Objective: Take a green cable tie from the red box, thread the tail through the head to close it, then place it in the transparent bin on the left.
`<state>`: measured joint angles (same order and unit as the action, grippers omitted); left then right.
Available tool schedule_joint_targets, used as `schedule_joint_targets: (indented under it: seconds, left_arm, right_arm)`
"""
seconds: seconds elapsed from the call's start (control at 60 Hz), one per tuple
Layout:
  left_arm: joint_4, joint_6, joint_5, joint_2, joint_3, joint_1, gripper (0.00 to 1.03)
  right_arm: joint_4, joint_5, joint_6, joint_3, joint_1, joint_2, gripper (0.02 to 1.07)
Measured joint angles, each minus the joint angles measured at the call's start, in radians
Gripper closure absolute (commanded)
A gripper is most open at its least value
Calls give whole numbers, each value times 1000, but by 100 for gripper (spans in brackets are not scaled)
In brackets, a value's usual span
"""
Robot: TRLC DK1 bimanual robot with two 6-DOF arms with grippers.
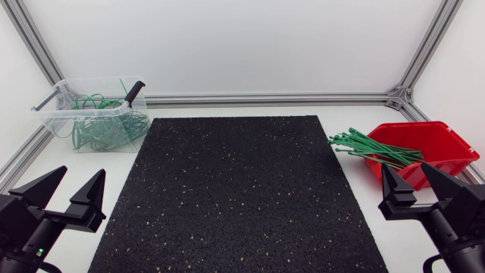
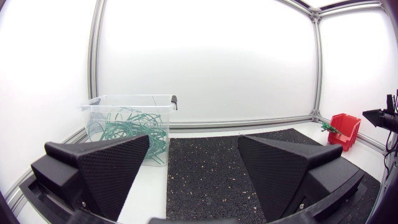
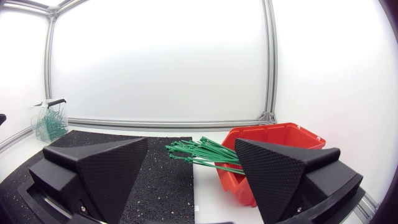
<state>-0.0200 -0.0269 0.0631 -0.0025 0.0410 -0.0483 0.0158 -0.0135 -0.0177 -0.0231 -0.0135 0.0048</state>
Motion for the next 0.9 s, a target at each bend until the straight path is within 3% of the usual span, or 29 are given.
schedule_joint_targets:
  seconds: [0.483, 0.667, 0.9]
  left_arm:
    - [0, 0, 0, 0, 0, 0, 4]
    - [0, 0, 0, 0, 0, 0, 4]
    - [0, 0, 0, 0, 0, 0, 4]
  right_arm:
    - [-26, 0, -8, -18, 6, 0, 5]
    - [-24, 0, -16, -126, 14, 16, 5]
    - [-23, 0, -31, -297, 15, 230, 5]
